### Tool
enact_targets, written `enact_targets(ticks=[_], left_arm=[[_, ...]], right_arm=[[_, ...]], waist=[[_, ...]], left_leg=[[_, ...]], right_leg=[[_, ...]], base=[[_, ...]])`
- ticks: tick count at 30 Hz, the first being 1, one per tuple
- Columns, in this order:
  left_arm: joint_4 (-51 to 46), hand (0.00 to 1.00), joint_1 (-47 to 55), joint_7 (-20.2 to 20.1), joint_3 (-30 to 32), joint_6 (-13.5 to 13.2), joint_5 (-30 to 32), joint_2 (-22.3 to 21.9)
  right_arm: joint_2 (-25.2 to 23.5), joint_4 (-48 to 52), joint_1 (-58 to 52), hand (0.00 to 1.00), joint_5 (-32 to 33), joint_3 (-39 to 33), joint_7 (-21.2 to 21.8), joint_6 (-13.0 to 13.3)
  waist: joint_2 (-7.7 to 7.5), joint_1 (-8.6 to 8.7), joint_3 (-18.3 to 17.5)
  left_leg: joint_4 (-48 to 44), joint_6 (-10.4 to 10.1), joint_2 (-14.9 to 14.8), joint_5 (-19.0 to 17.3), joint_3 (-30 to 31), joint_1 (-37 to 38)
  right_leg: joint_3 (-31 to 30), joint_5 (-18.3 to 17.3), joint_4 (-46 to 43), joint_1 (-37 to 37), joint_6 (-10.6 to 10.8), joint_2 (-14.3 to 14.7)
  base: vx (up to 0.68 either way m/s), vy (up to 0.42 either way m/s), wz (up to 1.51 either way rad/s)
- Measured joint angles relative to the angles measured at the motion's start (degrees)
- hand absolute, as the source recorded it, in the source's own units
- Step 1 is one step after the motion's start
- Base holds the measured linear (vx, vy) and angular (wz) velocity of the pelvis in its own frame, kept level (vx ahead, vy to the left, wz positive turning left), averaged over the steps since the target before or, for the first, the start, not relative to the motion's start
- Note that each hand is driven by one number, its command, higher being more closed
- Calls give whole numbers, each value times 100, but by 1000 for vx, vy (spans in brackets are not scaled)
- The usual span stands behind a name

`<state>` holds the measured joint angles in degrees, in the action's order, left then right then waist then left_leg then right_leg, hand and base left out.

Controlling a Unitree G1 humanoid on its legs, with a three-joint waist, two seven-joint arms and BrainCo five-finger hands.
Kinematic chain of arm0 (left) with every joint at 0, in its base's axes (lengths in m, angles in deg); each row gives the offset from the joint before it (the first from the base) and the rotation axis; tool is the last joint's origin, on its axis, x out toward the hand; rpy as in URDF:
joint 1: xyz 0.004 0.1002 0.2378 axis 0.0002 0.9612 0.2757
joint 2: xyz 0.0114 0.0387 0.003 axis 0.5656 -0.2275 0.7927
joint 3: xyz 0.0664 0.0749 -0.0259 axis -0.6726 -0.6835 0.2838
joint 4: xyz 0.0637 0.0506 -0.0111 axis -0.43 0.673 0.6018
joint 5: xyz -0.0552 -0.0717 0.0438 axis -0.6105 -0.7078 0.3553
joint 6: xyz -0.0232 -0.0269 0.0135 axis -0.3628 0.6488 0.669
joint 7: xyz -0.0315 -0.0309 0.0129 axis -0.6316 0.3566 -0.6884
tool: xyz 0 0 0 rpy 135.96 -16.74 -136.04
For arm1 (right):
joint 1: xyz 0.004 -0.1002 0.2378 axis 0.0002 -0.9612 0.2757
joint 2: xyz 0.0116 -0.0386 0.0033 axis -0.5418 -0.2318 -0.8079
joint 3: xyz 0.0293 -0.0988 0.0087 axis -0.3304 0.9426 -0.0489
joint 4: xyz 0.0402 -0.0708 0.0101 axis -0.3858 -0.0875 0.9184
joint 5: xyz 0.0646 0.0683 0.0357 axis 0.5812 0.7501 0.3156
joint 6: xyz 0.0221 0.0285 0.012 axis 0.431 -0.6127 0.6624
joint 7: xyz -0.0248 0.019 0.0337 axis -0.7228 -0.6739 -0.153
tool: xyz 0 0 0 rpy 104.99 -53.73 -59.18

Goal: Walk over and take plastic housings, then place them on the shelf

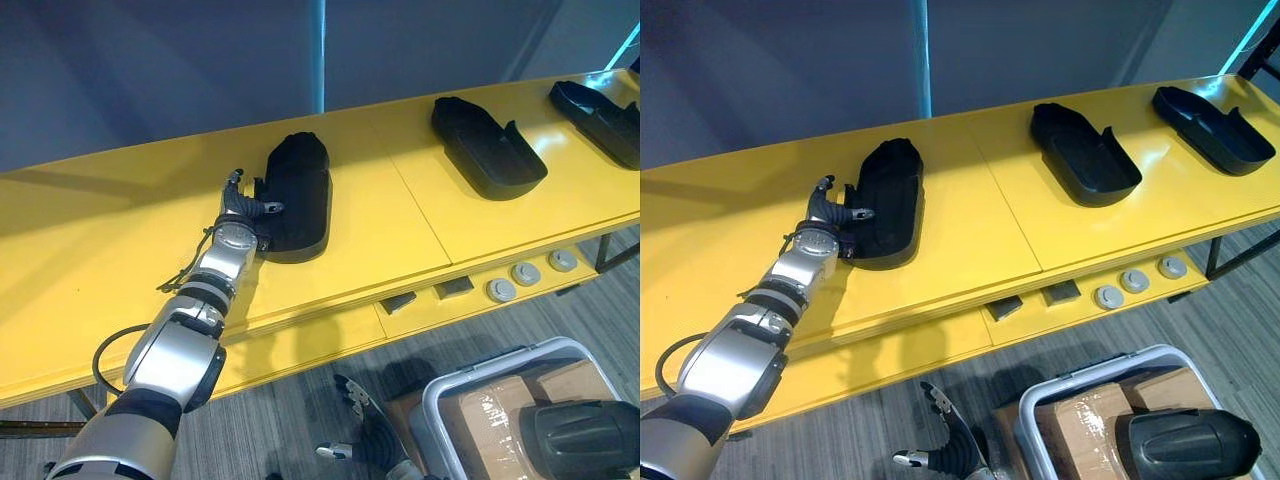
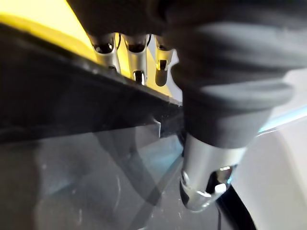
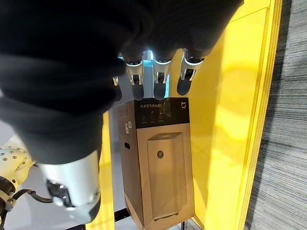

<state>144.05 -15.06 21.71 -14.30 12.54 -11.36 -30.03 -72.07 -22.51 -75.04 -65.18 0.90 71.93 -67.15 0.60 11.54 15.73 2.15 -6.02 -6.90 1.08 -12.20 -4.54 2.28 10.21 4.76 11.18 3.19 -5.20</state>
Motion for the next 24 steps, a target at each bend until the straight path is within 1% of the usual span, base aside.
enact_targets(ticks=[1, 2, 3, 5, 6, 8, 9, 10, 12, 15, 16, 17, 19, 20, 21, 22, 23, 24], left_arm=[[-114, 0, 28, 45, -10, -20, -371, -48], [-225, 0, 66, 62, -13, -27, -519, -63], [-491, 0, 160, 112, -32, -60, -932, -132], [-865, 0, 306, 172, -38, -93, -1266, -266], [-1213, 0, 479, 259, -40, -162, -1574, -388], [-1651, 0, 714, 449, -48, -386, -2033, -681], [-1806, 0, 820, 494, -48, -456, -2296, -804], [-1817, 0, 850, 512, -49, -501, -2444, -870], [-1829, 0, 916, 669, -8, -694, -2937, -1028], [-1915, 0, 1070, 795, 319, -827, -3073, -1099], [-1919, 0, 1121, 948, 530, -888, -3065, -1144], [-1921, 0, 1139, 1009, 657, -915, -3062, -1162], [-1924, 0, 1238, 1229, 1106, -987, -2881, -1156], [-1924, 0, 1281, 1263, 1220, -989, -2807, -1148], [-1926, 0, 1384, 1430, 1433, -968, -2432, -1146], [-1946, 0, 1451, 1505, 1546, -960, -2276, -1147], [-2052, 0, 1614, 1680, 1757, -917, -1915, -1147], [-2268, 0, 1860, 1820, 1953, -860, -1574, -1143]], right_arm=[[1, -25, 5, 0, 0, -13, -11, -2], [1, -42, 6, 0, 0, -16, -14, -2], [1, -104, 12, 0, -4, -16, -42, -7], [6, -199, 22, 0, -5, -21, -64, -26], [10, -225, 22, 0, -14, -27, -102, -56], [9, -228, 38, 0, -17, -44, -178, -63], [11, -228, 48, 0, -17, -62, -196, -66], [7, -228, 48, 0, -17, -75, -217, -67], [21, -228, 42, 0, -18, -123, -251, -71], [90, -234, 27, 0, -19, -133, -273, -83], [174, -234, 8, 0, -19, -132, -294, -83], [194, -234, 7, 0, -19, -131, -296, -83], [281, -235, 5, 0, -22, -128, -301, -82], [297, -235, 5, 0, -35, -127, -302, -82], [320, -234, 5, 0, -185, -131, -333, -80], [333, -233, 9, 0, -261, -131, -347, -78], [367, -230, 14, 100, -268, -144, -368, -66], [388, -210, 18, 100, -268, -204, -385, -50]], waist=[[0, -5, 0], [0, -6, 0], [0, -6, 0], [1, -25, 1], [2, -40, 1], [2, -68, 1], [3, -67, 0], [3, -64, 0], [6, -43, -4], [12, -3, -11], [29, 2, -53], [38, 4, -69], [60, -7, -118], [63, -13, -138], [68, -11, -198], [67, -12, -223], [67, -19, -263], [68, -36, -301]], left_leg=[[2, 0, 1, 0, 2, 1], [2, 0, 2, 0, 2, 5], [2, 0, 3, 0, 3, 18], [7, 1, 3, 0, 4, 47], [12, 1, 3, 0, 4, 88], [13, 1, 3, 1, 6, 147], [15, 2, 4, 0, 7, 178], [12, 2, 3, 0, 12, 186], [12, 3, 0, -1, 44, 201], [22, 2, -11, -1, 43, 277], [29, 2, -14, -2, 42, 279], [39, 2, -13, -2, 41, 285], [67, 4, -13, 1, 4, 352], [66, 4, -14, 1, -3, 360], [67, 5, -15, 2, -4, 359], [66, 6, -15, 2, -6, 362], [65, 7, -16, 3, -6, 364], [64, 7, -17, 3, -7, 378]], right_leg=[[4, 0, 0, -4, 0, -2], [5, 0, 0, -8, 0, -2], [7, 0, 1, -23, 0, -3], [10, 0, 1, -50, 0, -4], [14, -1, 2, -91, 1, -3], [21, -2, 2, -156, 1, -7], [22, -2, 2, -188, 2, -9], [26, -2, 2, -203, 2, -9], [48, -2, 3, -230, 2, -8], [48, -2, 3, -315, 3, 5], [46, -2, 3, -327, 3, 7], [44, -2, 3, -327, 3, 7], [24, 0, 3, -345, 5, 11], [20, 0, 3, -350, 6, 14], [21, 0, 3, -352, 6, 15], [20, 0, 3, -355, 6, 17], [21, 0, 3, -366, 6, 17], [20, 0, 3, -381, 6, 17]], base=[[0, 0, 0], [0, 0, 0], [0, 0, 0], [17, 13, 0], [40, 31, 1], [17, 15, 0], [0, 0, 0], [0, 0, 0], [-32, 16, 5], [-11, 3, 1], [0, 0, 0], [0, 0, 0], [13, 13, -6], [19, 9, -6], [0, 0, 0], [0, 0, 0], [0, 0, 0], [0, 0, 0]])
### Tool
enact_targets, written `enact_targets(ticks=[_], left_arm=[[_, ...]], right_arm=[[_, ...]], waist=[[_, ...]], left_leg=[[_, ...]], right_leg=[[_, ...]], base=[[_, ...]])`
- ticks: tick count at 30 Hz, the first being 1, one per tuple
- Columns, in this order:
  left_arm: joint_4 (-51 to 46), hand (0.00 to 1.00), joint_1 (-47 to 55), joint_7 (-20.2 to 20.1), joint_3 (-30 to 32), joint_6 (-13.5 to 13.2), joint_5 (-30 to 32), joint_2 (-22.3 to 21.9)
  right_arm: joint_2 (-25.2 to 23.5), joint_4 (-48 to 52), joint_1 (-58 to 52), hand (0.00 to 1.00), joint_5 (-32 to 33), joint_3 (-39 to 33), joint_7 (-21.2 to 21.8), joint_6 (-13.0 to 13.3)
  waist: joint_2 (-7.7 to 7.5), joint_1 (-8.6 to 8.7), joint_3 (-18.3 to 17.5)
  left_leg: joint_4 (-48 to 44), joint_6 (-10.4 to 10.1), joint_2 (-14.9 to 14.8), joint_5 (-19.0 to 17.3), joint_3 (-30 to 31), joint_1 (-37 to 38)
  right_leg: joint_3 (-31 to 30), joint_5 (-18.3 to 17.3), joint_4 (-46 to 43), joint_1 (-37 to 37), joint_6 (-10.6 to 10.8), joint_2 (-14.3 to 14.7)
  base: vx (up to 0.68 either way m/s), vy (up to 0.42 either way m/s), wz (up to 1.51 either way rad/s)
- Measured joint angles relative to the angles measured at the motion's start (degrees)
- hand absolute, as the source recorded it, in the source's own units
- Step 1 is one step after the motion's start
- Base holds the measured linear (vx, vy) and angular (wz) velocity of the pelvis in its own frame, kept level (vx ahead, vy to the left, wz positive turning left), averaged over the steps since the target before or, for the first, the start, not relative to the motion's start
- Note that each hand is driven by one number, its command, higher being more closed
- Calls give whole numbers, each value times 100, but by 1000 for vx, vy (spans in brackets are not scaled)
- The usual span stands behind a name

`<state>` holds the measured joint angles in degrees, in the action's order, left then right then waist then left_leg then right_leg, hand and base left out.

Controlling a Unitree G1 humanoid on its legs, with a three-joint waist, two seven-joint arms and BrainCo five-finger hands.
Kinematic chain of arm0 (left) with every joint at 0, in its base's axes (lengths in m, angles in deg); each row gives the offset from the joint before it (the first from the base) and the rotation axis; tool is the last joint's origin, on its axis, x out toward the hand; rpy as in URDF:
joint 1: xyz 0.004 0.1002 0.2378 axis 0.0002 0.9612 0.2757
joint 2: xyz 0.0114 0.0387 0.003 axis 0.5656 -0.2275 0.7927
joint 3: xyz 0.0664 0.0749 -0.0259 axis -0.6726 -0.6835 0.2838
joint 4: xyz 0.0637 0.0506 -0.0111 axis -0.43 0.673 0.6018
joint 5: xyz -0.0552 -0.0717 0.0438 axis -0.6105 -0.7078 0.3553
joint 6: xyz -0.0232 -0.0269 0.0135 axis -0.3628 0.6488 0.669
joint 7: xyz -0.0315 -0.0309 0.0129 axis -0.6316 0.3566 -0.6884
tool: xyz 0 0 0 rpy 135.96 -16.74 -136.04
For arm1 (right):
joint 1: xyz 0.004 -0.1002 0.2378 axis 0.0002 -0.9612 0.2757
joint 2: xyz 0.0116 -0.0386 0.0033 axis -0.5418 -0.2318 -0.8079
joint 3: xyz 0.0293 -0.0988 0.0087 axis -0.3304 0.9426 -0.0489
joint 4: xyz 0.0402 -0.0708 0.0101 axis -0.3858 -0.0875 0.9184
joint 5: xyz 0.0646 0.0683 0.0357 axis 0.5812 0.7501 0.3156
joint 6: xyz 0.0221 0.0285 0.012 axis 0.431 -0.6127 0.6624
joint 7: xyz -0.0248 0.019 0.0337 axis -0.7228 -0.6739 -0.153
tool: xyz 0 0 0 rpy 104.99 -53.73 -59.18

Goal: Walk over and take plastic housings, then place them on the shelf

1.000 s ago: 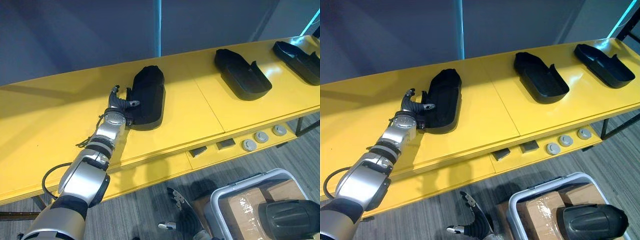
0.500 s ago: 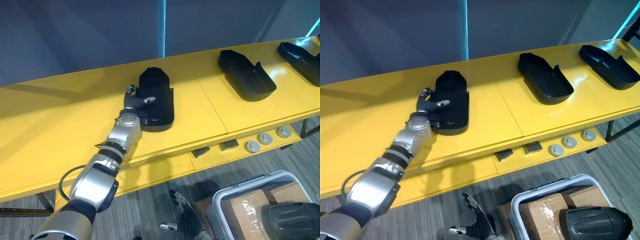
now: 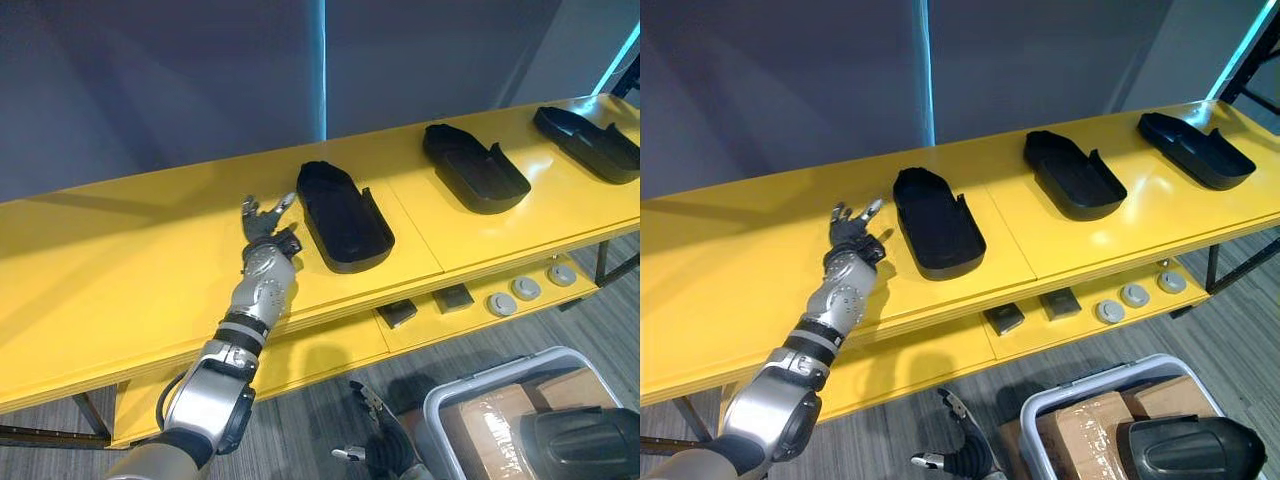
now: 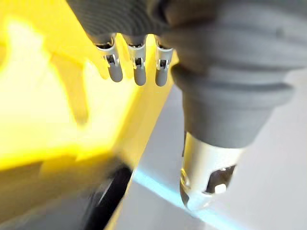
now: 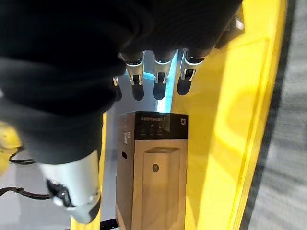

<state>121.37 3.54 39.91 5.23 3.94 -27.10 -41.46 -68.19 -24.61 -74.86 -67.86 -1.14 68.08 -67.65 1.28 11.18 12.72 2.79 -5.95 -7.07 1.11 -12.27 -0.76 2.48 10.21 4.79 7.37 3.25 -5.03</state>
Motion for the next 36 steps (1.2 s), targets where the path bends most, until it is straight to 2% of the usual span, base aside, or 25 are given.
enact_targets(ticks=[2, 5, 7, 8, 10, 13, 14, 15, 17, 19, 24, 27, 30, 36], left_arm=[[-621, 0, 520, 218, 172, 75, 507, -10], [-2461, 0, 1895, 499, 235, 98, 1317, -169], [-3739, 0, 3128, 500, 119, 61, 1947, -442], [-4078, 0, 3496, 488, 33, 21, 2140, -509], [-5059, 0, 4771, 202, -366, -214, 2646, -645], [-5585, 0, 5597, -270, -723, -511, 2971, -643], [-5665, 0, 5735, -355, -829, -575, 2973, -642], [-5794, 0, 5986, -609, -1003, -674, 2947, -642], [-5974, 0, 6408, -953, -1274, -790, 2826, -616], [-6130, 0, 6804, -1515, -1589, -939, 2289, -524], [-6319, 0, 7181, -2314, -2022, -1205, 1336, -423], [-6355, 0, 7310, -2612, -2236, -1234, 913, -419], [-6355, 0, 7325, -2811, -2336, -1234, 826, -417], [-6356, 0, 7311, -2881, -2409, -1240, 820, -412]], right_arm=[[19, 113, 2, 100, -1, -213, -44, 34], [24, 374, 143, 100, -1, -949, -188, 118], [66, 377, 506, 100, -1, -1674, -401, 158], [83, 376, 663, 100, -1, -1896, -471, 176], [157, 373, 1375, 100, 8, -2543, -823, 273], [204, 274, 2092, 100, 25, -2729, -1084, 355], [207, 232, 2203, 100, 26, -2711, -1090, 367], [228, 180, 2365, 100, 29, -2686, -1100, 390], [260, -68, 2682, 100, 59, -2612, -1103, 437], [259, -573, 3123, 100, 480, -2622, -1099, 470], [244, -1677, 3807, 100, 1333, -2618, -1032, 482], [248, -2081, 4182, 100, 1699, -2640, -1024, 500], [249, -2414, 4554, 100, 2031, -2670, -1021, 594], [289, -3040, 5195, 100, 2310, -2887, -976, 748]], waist=[[-2, -56, -5], [8, -181, -100], [60, -265, -213], [82, -278, -228], [162, -481, -316], [241, -641, -352], [251, -679, -358], [285, -733, -358], [336, -740, -342], [377, -853, -330], [480, -1027, -267], [509, -1130, -244], [516, -1180, -218], [515, -1225, -79]], left_leg=[[0, 0, 1, -1, 3, 44], [15, 1, 16, 0, 16, 38], [26, 4, 17, 2, 93, -12], [40, 8, 20, 5, 136, -32], [96, -13, 44, 19, 151, -168], [127, -2, 22, 127, 315, -338], [123, -5, 15, 134, 333, -370], [124, -8, 16, 157, 408, -427], [129, -20, 30, 198, 536, -513], [168, -2, 57, 266, 634, -617], [212, 10, 126, 346, 891, -762], [212, 27, 155, 360, 939, -799], [214, 57, 186, 394, 984, -848], [217, 70, 220, 463, 1136, -910]], right_leg=[[1, -1, 0, -50, 0, -1], [42, -3, -1, -54, 2, 11], [134, -17, -1, -49, 20, -5], [166, -23, -1, -46, 26, -15], [199, -31, 0, 92, 36, -23], [365, -35, 0, 179, 40, -22], [423, -33, 0, 193, 37, -19], [488, -32, -1, 208, 36, -25], [614, -33, -2, 222, 37, -49], [699, -34, -2, 293, 38, -75], [927, -49, -3, 320, 59, -156], [970, -63, -3, 326, 76, -185], [1008, -66, -6, 361, 80, -215], [1144, -75, -34, 355, 89, -253]], base=[[0, 0, 0], [4, 8, 4], [2, 5, 17], [-17, 9, 25], [-34, 16, 17], [-33, -1, 28], [-20, -4, 29], [-5, 7, 31], [10, 23, 34], [16, 44, 25], [16, 40, 27], [20, 39, 11], [10, 23, 7], [-2, 18, 13]])
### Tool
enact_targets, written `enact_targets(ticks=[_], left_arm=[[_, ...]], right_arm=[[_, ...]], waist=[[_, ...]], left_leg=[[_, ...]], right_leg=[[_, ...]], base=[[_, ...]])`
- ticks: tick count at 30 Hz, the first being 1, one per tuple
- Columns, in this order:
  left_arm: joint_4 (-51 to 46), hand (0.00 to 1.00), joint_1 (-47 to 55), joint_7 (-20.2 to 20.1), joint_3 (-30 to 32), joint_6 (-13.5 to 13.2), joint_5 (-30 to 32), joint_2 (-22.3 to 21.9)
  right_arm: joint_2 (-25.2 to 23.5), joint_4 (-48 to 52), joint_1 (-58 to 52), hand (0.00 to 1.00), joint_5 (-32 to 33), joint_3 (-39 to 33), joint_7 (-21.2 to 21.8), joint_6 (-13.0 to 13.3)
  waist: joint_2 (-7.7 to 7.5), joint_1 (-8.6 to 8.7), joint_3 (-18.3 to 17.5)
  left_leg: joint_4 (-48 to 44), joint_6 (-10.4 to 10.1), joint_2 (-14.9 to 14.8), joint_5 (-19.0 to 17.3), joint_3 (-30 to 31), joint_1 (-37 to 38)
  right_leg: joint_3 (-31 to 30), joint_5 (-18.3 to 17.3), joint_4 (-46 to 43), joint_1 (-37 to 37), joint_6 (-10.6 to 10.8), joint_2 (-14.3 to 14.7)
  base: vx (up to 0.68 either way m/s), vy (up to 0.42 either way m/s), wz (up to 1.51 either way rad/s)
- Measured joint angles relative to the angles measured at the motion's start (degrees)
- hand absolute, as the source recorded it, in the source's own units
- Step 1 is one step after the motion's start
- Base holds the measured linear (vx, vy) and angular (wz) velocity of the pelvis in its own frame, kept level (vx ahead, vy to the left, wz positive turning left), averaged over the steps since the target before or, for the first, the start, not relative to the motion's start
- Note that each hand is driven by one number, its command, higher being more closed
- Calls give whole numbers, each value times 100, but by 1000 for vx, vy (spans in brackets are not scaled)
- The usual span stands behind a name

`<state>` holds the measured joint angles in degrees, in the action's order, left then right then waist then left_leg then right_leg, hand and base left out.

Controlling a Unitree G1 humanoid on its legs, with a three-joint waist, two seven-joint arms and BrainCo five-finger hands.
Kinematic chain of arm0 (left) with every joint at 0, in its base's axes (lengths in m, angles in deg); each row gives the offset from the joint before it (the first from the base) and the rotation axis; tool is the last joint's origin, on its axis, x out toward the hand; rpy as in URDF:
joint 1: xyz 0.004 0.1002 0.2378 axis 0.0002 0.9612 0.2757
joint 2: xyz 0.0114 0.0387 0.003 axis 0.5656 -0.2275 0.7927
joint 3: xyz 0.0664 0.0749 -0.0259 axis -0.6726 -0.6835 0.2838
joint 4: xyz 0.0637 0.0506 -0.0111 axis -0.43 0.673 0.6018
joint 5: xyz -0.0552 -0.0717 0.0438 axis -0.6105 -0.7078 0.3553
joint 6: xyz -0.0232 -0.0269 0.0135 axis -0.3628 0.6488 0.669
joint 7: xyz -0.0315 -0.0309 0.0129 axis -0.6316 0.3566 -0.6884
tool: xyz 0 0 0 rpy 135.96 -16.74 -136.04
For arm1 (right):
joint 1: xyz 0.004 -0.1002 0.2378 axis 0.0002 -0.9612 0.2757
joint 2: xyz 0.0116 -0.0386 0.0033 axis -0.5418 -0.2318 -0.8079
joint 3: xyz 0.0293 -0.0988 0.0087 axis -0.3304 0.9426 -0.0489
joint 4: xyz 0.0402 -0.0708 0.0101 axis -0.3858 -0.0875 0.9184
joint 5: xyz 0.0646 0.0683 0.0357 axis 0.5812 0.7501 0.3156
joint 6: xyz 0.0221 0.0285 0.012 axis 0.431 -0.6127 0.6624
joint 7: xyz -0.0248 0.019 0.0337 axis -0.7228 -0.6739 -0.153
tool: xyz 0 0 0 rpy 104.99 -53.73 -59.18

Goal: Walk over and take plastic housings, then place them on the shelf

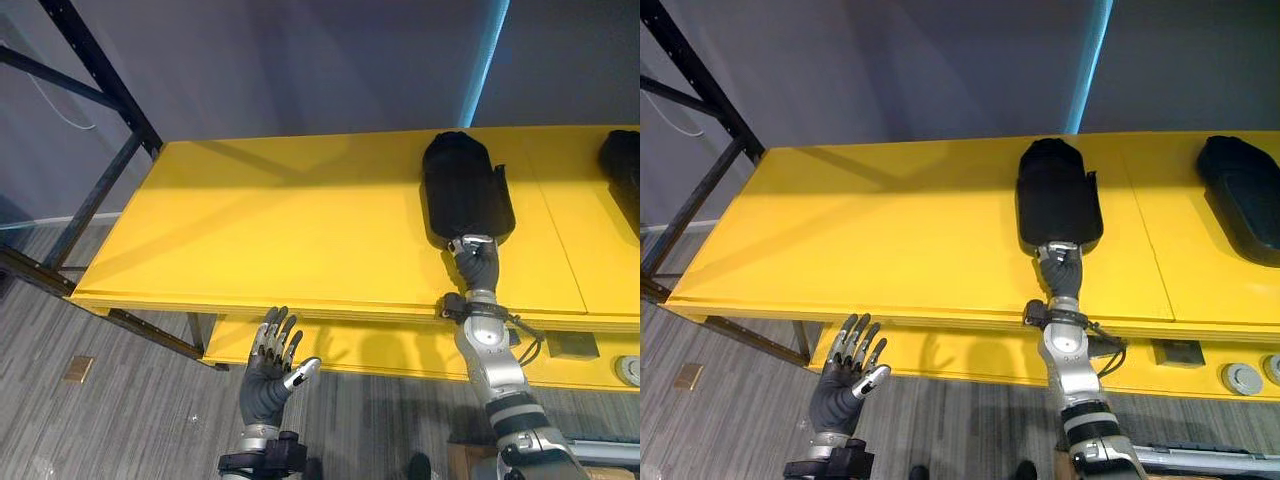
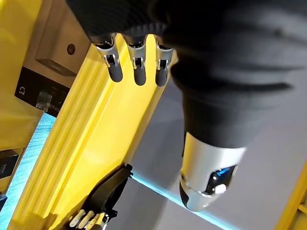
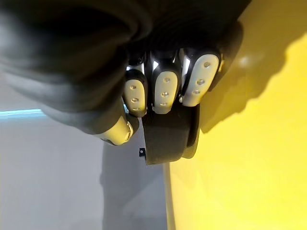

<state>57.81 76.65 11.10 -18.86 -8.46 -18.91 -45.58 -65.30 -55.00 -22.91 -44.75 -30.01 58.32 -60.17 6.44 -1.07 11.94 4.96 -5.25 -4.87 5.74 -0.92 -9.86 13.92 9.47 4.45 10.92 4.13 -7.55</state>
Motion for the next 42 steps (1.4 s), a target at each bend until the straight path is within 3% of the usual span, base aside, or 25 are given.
enact_targets(ticks=[5, 8, 9, 12, 14, 15, 18, 20, 21, 23, 24, 26, 27, 28, 29, 30, 31, 33, 34, 35, 37, 39, 40, 41, 42], left_arm=[[-1, 0, -68, 0, -2, -4, 2, -22], [0, 0, -191, 0, 1, -4, 13, -60], [1, 0, -249, 0, 7, -3, 21, -61], [1, 0, -321, 0, 110, -2, 141, -76], [9, 0, -284, -3, 214, 2, 170, -73], [9, 0, -281, -5, 230, 6, 170, -48], [45, 0, -234, -4, 161, 41, 250, -59], [185, 0, -363, -39, 25, 45, 392, -35], [348, 0, -591, -48, -61, 46, 464, 64], [522, 0, -847, -57, -158, 56, 549, 173], [558, 0, -983, -59, -172, 66, 583, 175], [603, 0, -1380, -54, -140, 56, 745, 185], [705, 0, -1789, -55, -36, 59, 810, 199], [880, 0, -2099, -37, 171, 42, 879, 150], [1004, 0, -2224, -15, 217, 43, 890, 104], [1076, 0, -2297, 17, 260, 42, 891, 36], [1097, 0, -2278, 38, 298, 32, 890, -11], [1210, 0, -2308, 45, 290, 30, 889, -24], [2072, 0, -2562, 60, 173, 210, 1153, -69], [2230, 0, -2566, 46, 138, 303, 1281, -184], [2266, 0, -2571, 42, 125, 322, 1365, -334], [2567, 0, -2567, -8, 194, 231, 1513, -385], [2955, 0, -2533, -34, 367, 208, 1585, -368], [3526, 0, -2475, -13, 738, 331, 1705, -383], [3843, 0, -2164, 88, 1106, 527, 1907, -390]], right_arm=[[-6, -79, 100, 100, 53, -45, 57, 29], [-240, 787, -577, 100, 196, -164, 126, 26], [-490, 1352, -1113, 0, 227, -204, 201, 41], [-1165, 2403, -2305, 0, 364, -8, 390, 53], [-1400, 2752, -2883, 0, 545, 292, 599, 55], [-1460, 2975, -3216, 0, 672, 507, 732, 54], [-1332, 3589, -3988, 0, 894, 649, 1093, 53], [-1318, 3910, -4658, 0, 902, 323, 1244, 49], [-1416, 4090, -5127, 0, 919, 20, 1289, 33], [-1589, 4338, -5693, 0, 978, -310, 1335, 3], [-1657, 4485, -5850, 0, 1013, -406, 1341, -3], [-1695, 4611, -5838, 0, 1082, -481, 1361, -2], [-1770, 4576, -5651, 0, 1077, -550, 1340, -5], [-1884, 4523, -5427, 0, 1054, -631, 1292, -7], [-1918, 4487, -5405, 0, 1025, -669, 1231, -6], [-1968, 4405, -5386, 0, 902, -738, 1165, -9], [-1972, 4391, -5355, 0, 836, -777, 1109, -9], [-1973, 4317, -5300, 0, 628, -792, 1025, -9], [-1913, 3465, -5004, 0, 312, -867, 830, -115], [-1821, 3235, -4984, 0, 312, -861, 806, -241], [-1734, 3194, -5013, 0, 310, -851, 806, -297], [-1717, 3041, -4912, 0, 166, -864, 810, -281], [-1713, 2657, -4717, 0, 142, -862, 809, -291], [-1588, 2062, -4327, 0, -80, -818, 711, -387], [-1370, 1497, -3942, 0, -279, -600, 598, -524]], waist=[[0, 1, 60], [-12, 5, 85], [-25, 19, 96], [-125, 87, 145], [-267, 200, 162], [-397, 229, 167], [-412, 290, 36], [-466, 538, -151], [-586, 673, -189], [-753, 751, -237], [-817, 790, -239], [-979, 871, -265], [-1022, 879, -250], [-1001, 914, -153], [-955, 944, -127], [-866, 941, -73], [-767, 906, -27], [-700, 937, -30], [-665, 922, -42], [-497, 923, -83], [-446, 892, -102], [-413, 829, -110], [-409, 754, -32], [-339, 665, 170], [-284, 549, 192]], left_leg=[[19, 5, 4, 33, 79, -11], [4, 5, 0, 40, 98, 25], [2, 5, -4, 40, 62, 77], [-2, -20, -55, -56, -368, 424], [-317, -92, -112, -434, -531, 583], [-948, -130, -137, -900, -335, 510], [-2422, -258, -165, -2111, 1273, 409], [-2504, -80, -151, -2462, 1367, 421], [-2495, -45, -64, -2455, 1212, 447], [-2573, -5, 88, -2434, 814, 497], [-2622, 26, 148, -2451, 489, 501], [-2696, 347, 264, -2470, -334, 444], [-2607, 489, 190, -2400, -923, 339], [-2461, 593, 53, -2310, -1514, 375], [-2403, 617, -16, -2260, -1772, 418], [-2235, 611, -157, -2170, -2285, 619], [-2200, 611, -328, -2136, -2707, 755], [-2196, 567, -480, -2109, -3123, 809], [-2125, 245, -654, -1946, -3666, 798], [-2069, 149, -804, -1889, -3638, 833], [-1861, 70, -899, -1798, -3580, 1009], [-2187, -56, -1111, -1689, -3465, 967], [-3001, 41, -1387, -1705, -3183, 774], [-4390, 607, -1659, -1579, -2210, 307], [-5122, 532, -1438, -1664, -1013, -254]], right_leg=[[83, -12, -13, -25, 5, -6], [105, -28, -12, -74, 9, -2], [79, -36, -16, -109, 9, 2], [-313, -75, -98, -188, 13, 52], [-695, -119, -133, -241, 44, 135], [-1013, -168, -189, -241, 37, 207], [-1874, -178, -304, -222, 42, 661], [-2123, -155, -357, -83, 79, 751], [-2269, -63, -439, 20, 104, 701], [-2706, 41, -535, 204, 214, 649], [-3028, 160, -522, 289, 288, 633], [-3378, 724, -430, 654, 351, 669], [-3097, 1754, 128, 840, -69, 811], [-1958, 1627, -247, 1091, -259, 876], [-1411, 1097, -654, 1124, -492, 874], [-881, 167, -1497, 1092, -576, 854], [-705, -534, -2190, 955, -479, 771], [-649, -1086, -2683, 744, -295, 429], [-563, -997, -1463, 117, 99, 11], [-597, -906, -1264, 40, 8, 238], [-579, -894, -1261, -27, -17, 414], [-540, -1041, -1205, -152, -219, 555], [-517, -1147, -1201, -320, -282, 638], [-520, -1138, -1139, -694, -371, 761], [-595, -1193, -1086, -770, -416, 787]], base=[[-17, 10, 8], [-1, 8, 4], [25, 13, -20], [27, 27, -57], [10, 26, -108], [14, 44, -132], [36, 130, -170], [27, 192, -85], [11, 162, -62], [-24, 164, -106], [-87, 233, -190], [-151, 176, -206], [-253, 80, -232], [-263, 44, -215], [-235, 33, -196], [-181, 107, -188], [-132, 105, -194], [-145, -89, -227], [-145, -394, -261], [-69, -435, -207], [35, -235, -31], [14, -195, -11], [7, -213, 0], [-31, -267, -16], [-61, -164, -33]])
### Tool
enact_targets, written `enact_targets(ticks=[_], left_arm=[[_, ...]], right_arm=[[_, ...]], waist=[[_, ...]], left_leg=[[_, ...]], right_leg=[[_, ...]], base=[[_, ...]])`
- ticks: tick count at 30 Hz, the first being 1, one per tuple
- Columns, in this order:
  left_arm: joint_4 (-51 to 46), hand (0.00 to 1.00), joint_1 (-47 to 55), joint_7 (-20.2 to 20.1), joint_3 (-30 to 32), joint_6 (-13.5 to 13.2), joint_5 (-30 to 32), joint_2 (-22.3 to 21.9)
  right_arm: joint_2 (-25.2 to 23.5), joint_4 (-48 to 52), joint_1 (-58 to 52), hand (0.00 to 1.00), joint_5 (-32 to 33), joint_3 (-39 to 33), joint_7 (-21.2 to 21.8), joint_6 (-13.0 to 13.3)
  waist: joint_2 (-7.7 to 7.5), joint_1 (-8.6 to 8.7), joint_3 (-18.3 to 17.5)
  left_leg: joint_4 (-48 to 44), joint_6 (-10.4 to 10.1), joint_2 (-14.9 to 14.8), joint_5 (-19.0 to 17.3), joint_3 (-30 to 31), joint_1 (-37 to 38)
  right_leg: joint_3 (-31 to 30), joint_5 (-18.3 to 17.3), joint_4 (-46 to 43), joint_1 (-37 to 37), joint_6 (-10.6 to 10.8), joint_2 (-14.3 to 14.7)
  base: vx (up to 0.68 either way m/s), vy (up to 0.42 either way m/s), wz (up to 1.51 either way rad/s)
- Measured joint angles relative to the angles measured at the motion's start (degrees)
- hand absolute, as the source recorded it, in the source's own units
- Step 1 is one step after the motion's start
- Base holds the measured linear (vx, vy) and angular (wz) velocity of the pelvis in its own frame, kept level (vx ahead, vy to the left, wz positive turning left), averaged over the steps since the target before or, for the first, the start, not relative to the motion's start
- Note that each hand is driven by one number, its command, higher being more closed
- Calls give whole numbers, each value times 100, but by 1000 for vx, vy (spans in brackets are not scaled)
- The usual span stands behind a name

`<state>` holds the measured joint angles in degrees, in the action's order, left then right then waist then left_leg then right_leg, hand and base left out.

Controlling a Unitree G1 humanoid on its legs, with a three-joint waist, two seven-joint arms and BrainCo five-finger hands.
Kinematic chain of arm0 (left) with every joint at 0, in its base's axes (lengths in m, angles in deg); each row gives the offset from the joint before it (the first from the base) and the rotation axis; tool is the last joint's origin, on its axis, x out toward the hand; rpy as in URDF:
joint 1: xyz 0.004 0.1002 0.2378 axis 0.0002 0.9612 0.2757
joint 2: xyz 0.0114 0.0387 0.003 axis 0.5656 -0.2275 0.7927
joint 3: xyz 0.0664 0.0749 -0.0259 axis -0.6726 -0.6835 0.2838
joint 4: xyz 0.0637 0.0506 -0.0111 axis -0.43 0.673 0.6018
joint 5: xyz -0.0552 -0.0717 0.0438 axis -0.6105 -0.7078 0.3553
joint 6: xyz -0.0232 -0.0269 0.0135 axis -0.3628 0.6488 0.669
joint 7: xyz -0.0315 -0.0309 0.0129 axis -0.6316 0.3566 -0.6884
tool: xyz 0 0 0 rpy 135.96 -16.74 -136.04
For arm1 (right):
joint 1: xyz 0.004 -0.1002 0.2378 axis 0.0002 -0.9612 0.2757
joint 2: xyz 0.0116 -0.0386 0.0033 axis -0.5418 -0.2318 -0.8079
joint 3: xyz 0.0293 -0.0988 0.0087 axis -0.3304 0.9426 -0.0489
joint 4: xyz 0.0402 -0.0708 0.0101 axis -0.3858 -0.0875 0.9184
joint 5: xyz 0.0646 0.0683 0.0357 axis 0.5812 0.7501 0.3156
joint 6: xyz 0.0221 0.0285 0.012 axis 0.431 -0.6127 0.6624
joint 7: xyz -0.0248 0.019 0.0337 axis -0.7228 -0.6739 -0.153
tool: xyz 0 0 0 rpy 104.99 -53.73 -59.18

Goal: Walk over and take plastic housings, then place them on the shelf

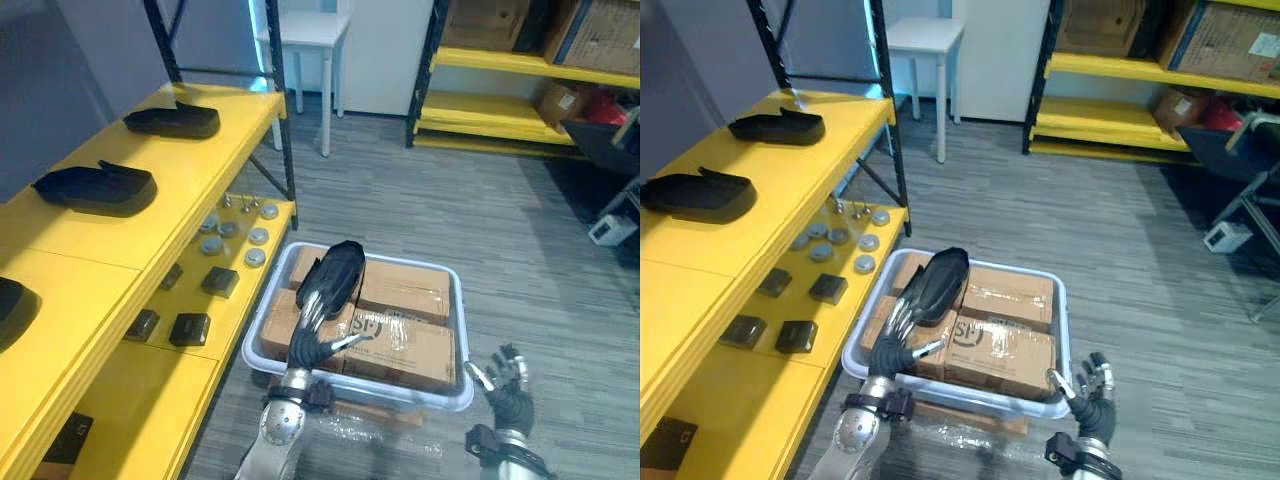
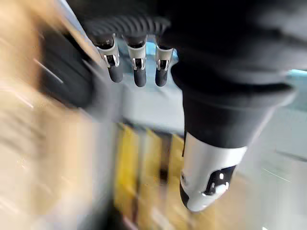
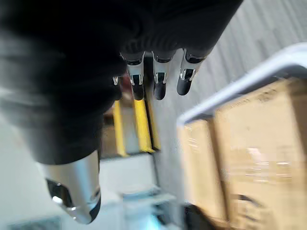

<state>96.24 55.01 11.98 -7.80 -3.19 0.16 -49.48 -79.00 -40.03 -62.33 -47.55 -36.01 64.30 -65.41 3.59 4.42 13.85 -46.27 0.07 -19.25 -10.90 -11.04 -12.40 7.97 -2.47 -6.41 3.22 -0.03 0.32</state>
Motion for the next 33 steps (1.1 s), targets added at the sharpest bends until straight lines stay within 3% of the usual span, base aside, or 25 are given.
enact_targets(ticks=[2, 5, 6, 7, 8, 10, 13, 15, 20, 22, 30, 33], left_arm=[[91, 0, 434, 163, 295, 125, 322, 138], [300, 0, 735, 363, 590, 153, 714, 284], [392, 0, 825, 464, 700, 163, 862, 260], [471, 0, 912, 560, 770, 191, 1022, 241], [619, 0, 942, 617, 853, 221, 1175, 261], [740, 0, 912, 761, 866, 257, 1475, 258], [807, 0, 944, 982, 857, 233, 1839, 299], [1025, 0, 892, 1080, 831, 160, 1872, 401], [1738, 0, 864, 1188, 649, 105, 1774, 452], [1914, 0, 774, 1202, 647, 58, 1772, 497], [2705, 0, 538, 1189, 641, 39, 1337, 593], [2885, 0, 430, 1169, 628, 77, 1195, 600]], right_arm=[[111, -391, 463, 0, -208, 106, -155, -120], [68, -1085, 1048, 0, -358, 73, -446, -214], [86, -1392, 1364, 0, -440, 72, -587, -260], [73, -1631, 1643, 0, -510, 76, -690, -315], [22, -1812, 1909, 0, -654, 59, -789, -374], [-47, -1979, 2335, 0, -793, -126, -958, -435], [22, -2830, 3497, 0, -902, -545, -1270, -544], [144, -3356, 4314, 0, -908, -831, -1432, -600], [773, -4567, 5904, 0, -913, -1234, -1797, -717], [1041, -4970, 6233, 0, -954, -1293, -1865, -812], [1701, -5883, 7024, 0, -1452, -1268, -2020, -1302], [1802, -5943, 7121, 0, -1560, -1258, -2077, -1373]], waist=[[70, -288, 20], [111, -424, 27], [157, -499, 29], [172, -606, 48], [96, -644, 114], [60, -708, 205], [59, -942, 396], [65, -1131, 604], [68, -1384, 1095], [69, -1460, 1134], [82, -1514, 1269], [79, -1533, 1336]], left_leg=[[491, -318, 506, -210, 679, -303], [2068, -363, 794, -129, 850, -436], [2813, -449, 896, 149, 956, -358], [3112, -567, 941, 807, 1033, -206], [3265, -532, 1050, 1063, 1089, -158], [3453, -452, 1254, 1125, 1174, -145], [3630, -368, 1484, 1222, 1296, -186], [3734, -385, 1534, 1307, 1417, -275], [4064, -428, 1559, 1570, 1693, -468], [4173, -450, 1556, 1675, 1752, -565], [4479, -421, 1573, 1961, 2017, -845], [4660, -416, 1563, 2080, 2075, -843]], right_leg=[[-91, 25, 102, -6, -36, -106], [76, 183, 393, -160, -56, -158], [86, 220, 410, -179, 21, -158], [33, 217, 433, -185, 75, -136], [61, 222, 519, -249, 140, -213], [214, 194, 535, -256, 206, -389], [391, 177, 590, -260, 270, -571], [464, 183, 590, -179, 279, -594], [713, 189, 586, 28, 289, -563], [736, 192, 580, 146, 296, -549], [969, 166, 563, 445, 360, -515], [1005, 166, 546, 498, 363, -502]], base=[[16, 1, -53], [151, 51, 4], [196, 103, -8], [260, 146, -10], [221, 135, 0], [194, 106, 43], [144, 76, 38], [80, 33, 37], [7, -16, 29], [-17, -11, 15], [-33, -2, 14], [-18, -3, 14]])
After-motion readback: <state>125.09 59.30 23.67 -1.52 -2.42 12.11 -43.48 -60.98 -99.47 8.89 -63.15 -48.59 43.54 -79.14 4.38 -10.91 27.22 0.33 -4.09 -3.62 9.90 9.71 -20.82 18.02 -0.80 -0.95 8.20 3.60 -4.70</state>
